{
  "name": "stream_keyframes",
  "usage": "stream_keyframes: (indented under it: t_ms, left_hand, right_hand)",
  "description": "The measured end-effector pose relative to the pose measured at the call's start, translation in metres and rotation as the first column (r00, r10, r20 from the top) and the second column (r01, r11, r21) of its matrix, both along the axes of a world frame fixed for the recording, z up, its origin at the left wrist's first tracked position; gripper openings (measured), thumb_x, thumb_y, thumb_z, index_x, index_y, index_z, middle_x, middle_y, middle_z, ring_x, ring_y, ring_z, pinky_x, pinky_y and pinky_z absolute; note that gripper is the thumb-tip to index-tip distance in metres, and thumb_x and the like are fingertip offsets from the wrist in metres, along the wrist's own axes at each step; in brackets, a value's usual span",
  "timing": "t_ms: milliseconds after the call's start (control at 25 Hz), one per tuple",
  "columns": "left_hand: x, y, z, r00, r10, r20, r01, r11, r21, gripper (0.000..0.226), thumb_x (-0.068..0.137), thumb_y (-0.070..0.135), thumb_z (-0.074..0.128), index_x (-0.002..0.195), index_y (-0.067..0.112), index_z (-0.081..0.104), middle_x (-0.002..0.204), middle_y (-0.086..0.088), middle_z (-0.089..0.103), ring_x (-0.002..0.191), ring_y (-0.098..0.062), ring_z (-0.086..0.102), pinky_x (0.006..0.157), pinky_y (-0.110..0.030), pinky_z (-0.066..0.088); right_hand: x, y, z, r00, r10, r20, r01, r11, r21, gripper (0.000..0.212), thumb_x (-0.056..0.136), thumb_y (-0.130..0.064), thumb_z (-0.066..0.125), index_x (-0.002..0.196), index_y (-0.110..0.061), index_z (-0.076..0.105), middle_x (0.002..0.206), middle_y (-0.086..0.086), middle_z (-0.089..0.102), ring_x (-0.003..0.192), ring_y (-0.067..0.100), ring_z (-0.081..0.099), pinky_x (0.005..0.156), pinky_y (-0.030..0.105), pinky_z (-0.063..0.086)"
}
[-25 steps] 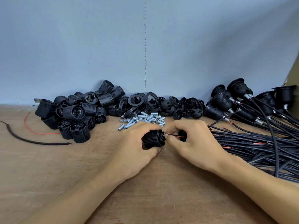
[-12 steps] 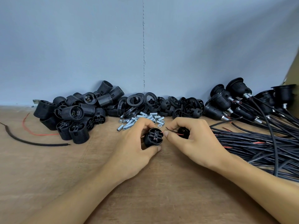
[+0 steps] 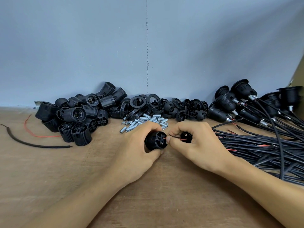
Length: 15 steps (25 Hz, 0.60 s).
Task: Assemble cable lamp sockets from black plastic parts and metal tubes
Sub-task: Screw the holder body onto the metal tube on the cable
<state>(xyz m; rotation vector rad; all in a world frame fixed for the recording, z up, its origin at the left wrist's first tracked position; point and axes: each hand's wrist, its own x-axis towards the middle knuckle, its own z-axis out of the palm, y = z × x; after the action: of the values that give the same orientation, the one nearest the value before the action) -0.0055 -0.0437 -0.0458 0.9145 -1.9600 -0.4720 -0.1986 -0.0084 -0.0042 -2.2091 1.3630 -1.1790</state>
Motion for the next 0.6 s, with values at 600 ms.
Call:
stream_keyframes:
  t_ms: [600]
  left_hand:
    - [0.0015,0.0055,0.0035,0.996,0.052,0.07,-0.048,0.997,-0.059,0.047,0.068,0.023,0.092,0.108,0.037,0.071,0.101,0.023,0.07,0.1,0.002,0.062,0.088,-0.011,0.042]
  right_hand:
    - [0.0011,-0.0044,-0.0069,0.988,-0.044,-0.15,0.034,0.997,-0.063,0.017,0.083,-0.008,0.072,0.073,-0.021,0.068,0.067,-0.011,0.064,0.071,0.006,0.059,0.062,0.012,0.039]
